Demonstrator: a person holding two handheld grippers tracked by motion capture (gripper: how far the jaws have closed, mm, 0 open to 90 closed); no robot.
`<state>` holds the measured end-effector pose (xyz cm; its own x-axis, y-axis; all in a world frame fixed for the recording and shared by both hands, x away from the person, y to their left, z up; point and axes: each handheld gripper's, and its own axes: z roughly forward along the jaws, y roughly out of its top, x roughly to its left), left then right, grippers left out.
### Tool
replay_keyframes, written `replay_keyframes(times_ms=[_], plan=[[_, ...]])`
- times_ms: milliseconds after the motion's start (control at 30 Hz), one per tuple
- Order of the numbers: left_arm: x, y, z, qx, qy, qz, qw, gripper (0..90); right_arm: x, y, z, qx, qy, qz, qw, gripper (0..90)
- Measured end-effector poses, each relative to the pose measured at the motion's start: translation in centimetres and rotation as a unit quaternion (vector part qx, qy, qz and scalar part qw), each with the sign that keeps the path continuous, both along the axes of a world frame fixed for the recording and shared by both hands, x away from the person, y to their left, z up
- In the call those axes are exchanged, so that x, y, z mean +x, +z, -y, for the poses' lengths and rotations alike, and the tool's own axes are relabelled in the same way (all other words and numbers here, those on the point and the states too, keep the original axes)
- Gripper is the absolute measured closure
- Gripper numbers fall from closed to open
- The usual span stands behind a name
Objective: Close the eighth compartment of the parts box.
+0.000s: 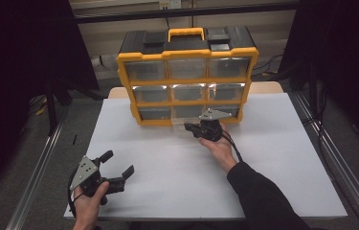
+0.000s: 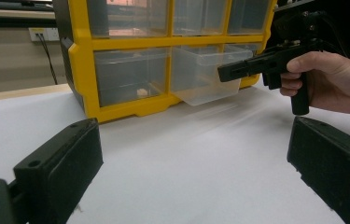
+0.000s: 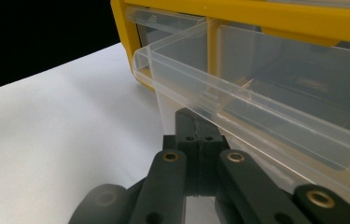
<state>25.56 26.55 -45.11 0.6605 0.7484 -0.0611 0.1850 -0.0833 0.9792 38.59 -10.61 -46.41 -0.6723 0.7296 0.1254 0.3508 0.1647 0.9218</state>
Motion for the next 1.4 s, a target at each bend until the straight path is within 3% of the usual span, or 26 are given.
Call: replay_keyframes(times_ms=[100, 1400], plan=[[0.0, 0.0, 0.1, -0.008, 0.002, -0.003, 1.0000, 3.0, 0.1, 0.0, 0.0, -0.001, 0.003, 0.000, 1.0000, 90.0], [0.0, 0.0, 0.0, -0.005, 0.000, -0.003, 1.0000, 3.0, 1.1, 0.1, -0.1, -0.006, -0.013, 0.001, 0.9999, 90.0]])
